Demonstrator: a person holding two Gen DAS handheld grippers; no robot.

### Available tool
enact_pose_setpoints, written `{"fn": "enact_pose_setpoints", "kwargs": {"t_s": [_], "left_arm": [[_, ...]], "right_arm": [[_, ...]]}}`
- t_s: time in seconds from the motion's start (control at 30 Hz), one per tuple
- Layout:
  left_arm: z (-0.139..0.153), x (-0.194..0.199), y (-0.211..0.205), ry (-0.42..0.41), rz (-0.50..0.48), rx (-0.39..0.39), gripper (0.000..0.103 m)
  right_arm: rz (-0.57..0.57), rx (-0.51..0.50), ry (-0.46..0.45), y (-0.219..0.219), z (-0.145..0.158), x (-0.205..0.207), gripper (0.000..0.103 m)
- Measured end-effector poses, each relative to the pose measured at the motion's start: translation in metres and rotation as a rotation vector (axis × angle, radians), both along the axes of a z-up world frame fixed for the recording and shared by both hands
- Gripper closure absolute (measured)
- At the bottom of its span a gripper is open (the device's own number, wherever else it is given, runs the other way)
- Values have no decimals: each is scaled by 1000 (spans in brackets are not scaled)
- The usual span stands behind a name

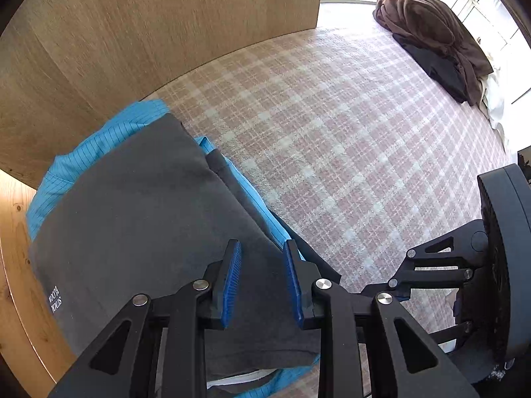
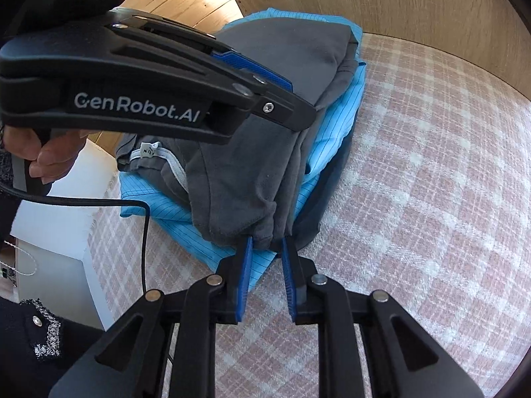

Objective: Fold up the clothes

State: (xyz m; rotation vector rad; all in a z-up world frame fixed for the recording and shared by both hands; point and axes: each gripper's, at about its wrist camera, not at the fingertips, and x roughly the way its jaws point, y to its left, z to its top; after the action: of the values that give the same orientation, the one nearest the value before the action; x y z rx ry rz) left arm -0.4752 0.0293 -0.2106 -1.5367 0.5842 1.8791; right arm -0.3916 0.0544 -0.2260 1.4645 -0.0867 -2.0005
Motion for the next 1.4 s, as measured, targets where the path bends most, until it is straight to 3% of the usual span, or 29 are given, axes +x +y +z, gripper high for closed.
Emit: {"fn": "enact_pose_setpoints", "kwargs": {"t_s": [0.07,0.13,0.23,0.37,0.4,0.47,0.53,0.7,0.8,1.07,1.23,1.27,1.33,1.4], "left_arm": [[-1,-3,-1,0,4,-1,77],[-2,-6,-2,0,9,-4,76],[-7,-9,-1,17,13,-17,75],[-16,-16,-3,6,27,-13,74],[-18,-16,-3,5,24,-12,74],[-19,-17,-3,23,20,-18,74],[-22,-20,-5,21,30,-13,74],[-7,-19,-14,23,42,48,76],[-4,-19,-14,26,34,40,73],[-13,-20,-5,-13,38,11,73],[-15,-20,3,0,25,-22,73],[-16,-20,4,9,25,-31,73],[-18,-23,7,12,28,-36,73],[-21,-25,7,12,34,-33,73]], "right_arm": [[6,-12,1,-1,-2,0,85],[-1,-36,-5,2,-3,-1,94],[2,-88,9,10,5,7,96],[70,-81,11,7,13,21,98],[99,-76,5,4,14,25,103],[126,-16,15,-3,11,28,103],[80,0,23,-1,9,26,103],[-82,-119,-61,26,10,6,97],[-110,-166,-122,25,4,-6,95],[-92,-148,-171,17,-2,-9,93],[-91,-129,-175,21,-1,-12,84],[-77,-135,-164,19,-1,-11,85],[-48,-99,-132,12,-2,-7,95],[-16,-102,-124,10,-1,-2,96]]}}
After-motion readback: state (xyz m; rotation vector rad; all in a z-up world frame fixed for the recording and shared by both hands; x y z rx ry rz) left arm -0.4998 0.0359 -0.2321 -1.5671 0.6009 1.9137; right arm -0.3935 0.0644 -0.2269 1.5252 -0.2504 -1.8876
